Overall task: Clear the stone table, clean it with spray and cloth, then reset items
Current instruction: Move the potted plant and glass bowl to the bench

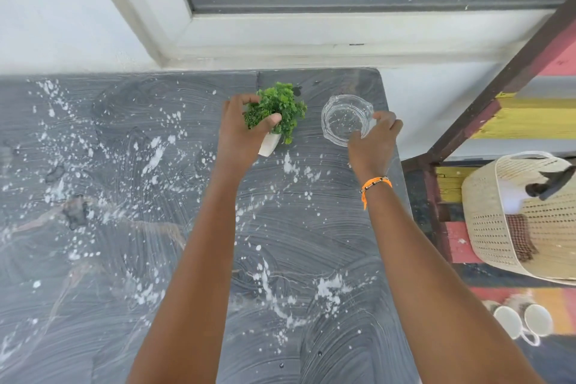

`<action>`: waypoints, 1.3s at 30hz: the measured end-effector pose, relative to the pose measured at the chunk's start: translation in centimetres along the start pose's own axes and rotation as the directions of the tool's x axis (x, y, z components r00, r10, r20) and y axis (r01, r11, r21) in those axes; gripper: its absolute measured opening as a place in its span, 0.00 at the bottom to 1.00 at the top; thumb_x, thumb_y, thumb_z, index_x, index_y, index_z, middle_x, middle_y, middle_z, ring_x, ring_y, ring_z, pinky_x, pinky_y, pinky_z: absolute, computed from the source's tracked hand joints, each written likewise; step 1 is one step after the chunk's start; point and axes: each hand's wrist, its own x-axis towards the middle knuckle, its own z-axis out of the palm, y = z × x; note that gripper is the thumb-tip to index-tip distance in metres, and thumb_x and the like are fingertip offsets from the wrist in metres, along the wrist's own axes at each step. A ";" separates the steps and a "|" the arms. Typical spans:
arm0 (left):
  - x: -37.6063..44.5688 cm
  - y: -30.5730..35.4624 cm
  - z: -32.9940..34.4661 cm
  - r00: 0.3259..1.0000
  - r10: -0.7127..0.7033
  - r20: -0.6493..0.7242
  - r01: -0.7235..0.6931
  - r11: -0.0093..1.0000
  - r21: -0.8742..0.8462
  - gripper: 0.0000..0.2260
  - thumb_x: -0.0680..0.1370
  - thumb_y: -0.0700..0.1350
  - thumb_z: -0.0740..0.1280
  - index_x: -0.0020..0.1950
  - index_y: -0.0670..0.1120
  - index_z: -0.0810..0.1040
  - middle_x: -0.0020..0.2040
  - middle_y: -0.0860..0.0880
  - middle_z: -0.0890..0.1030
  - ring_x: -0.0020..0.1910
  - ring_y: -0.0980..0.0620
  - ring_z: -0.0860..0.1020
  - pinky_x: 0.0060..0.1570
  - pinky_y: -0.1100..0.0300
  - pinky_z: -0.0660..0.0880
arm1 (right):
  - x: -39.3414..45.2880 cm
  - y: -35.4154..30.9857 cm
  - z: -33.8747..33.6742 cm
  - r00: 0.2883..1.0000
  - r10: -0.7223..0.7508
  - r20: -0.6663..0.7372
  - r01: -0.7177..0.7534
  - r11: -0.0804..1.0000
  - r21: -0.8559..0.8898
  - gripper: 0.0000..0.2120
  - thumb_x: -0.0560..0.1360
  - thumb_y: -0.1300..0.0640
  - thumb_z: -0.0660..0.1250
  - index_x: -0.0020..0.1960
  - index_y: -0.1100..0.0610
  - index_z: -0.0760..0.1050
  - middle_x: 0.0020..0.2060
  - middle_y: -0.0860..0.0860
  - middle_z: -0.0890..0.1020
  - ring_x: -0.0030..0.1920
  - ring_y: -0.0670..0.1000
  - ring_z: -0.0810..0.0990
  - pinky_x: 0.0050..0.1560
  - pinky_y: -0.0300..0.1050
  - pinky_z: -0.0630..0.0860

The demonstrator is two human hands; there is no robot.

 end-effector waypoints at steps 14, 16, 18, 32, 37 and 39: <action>-0.9 -2.0 3.0 0.964 -0.144 -0.226 0.187 0.964 0.187 0.27 0.67 0.49 0.75 0.60 0.40 0.69 0.59 0.44 0.71 0.54 0.46 0.72 0.48 0.56 0.70 | 0.7 1.9 -1.3 0.967 0.219 0.127 -0.225 0.974 0.034 0.08 0.71 0.57 0.64 0.43 0.59 0.66 0.32 0.50 0.72 0.37 0.57 0.74 0.36 0.46 0.68; -1.1 -2.0 3.1 0.960 -0.158 -0.229 0.212 0.949 0.232 0.26 0.67 0.46 0.75 0.60 0.41 0.70 0.59 0.43 0.73 0.56 0.45 0.72 0.47 0.56 0.68 | 0.2 2.5 -1.9 0.963 0.219 0.155 -0.227 0.973 0.036 0.08 0.72 0.57 0.64 0.43 0.59 0.66 0.34 0.54 0.75 0.38 0.60 0.78 0.35 0.45 0.68; -1.5 -1.9 3.0 0.957 -0.172 -0.232 0.229 0.941 0.250 0.26 0.66 0.43 0.75 0.60 0.42 0.70 0.57 0.42 0.75 0.55 0.43 0.74 0.45 0.55 0.69 | -0.4 3.1 -2.7 0.962 0.209 0.179 -0.223 0.973 0.065 0.08 0.72 0.56 0.63 0.42 0.58 0.65 0.35 0.55 0.76 0.39 0.61 0.81 0.30 0.44 0.67; -19.0 5.9 22.3 0.976 -0.165 0.141 0.172 0.984 -0.037 0.26 0.61 0.43 0.79 0.53 0.57 0.71 0.45 0.59 0.80 0.44 0.55 0.79 0.45 0.60 0.74 | -6.3 19.3 -22.5 0.960 0.278 -0.006 -0.274 0.948 0.163 0.09 0.72 0.58 0.63 0.38 0.57 0.64 0.32 0.59 0.78 0.33 0.58 0.76 0.34 0.49 0.69; -26.8 8.9 34.3 0.960 -0.128 0.249 0.139 0.990 -0.028 0.24 0.65 0.44 0.76 0.55 0.57 0.72 0.48 0.57 0.81 0.41 0.57 0.78 0.43 0.60 0.74 | -6.4 30.4 -33.1 0.928 0.354 -0.116 -0.346 0.934 0.089 0.07 0.73 0.60 0.63 0.40 0.60 0.65 0.25 0.50 0.69 0.27 0.50 0.67 0.26 0.43 0.58; -29.4 9.5 39.1 0.933 -0.124 0.339 0.129 0.992 0.008 0.24 0.65 0.44 0.76 0.57 0.55 0.73 0.48 0.57 0.81 0.44 0.58 0.79 0.44 0.60 0.75 | -6.3 35.0 -36.6 0.901 0.406 -0.154 -0.403 0.914 0.052 0.07 0.73 0.61 0.63 0.40 0.61 0.65 0.25 0.50 0.68 0.27 0.52 0.66 0.27 0.44 0.56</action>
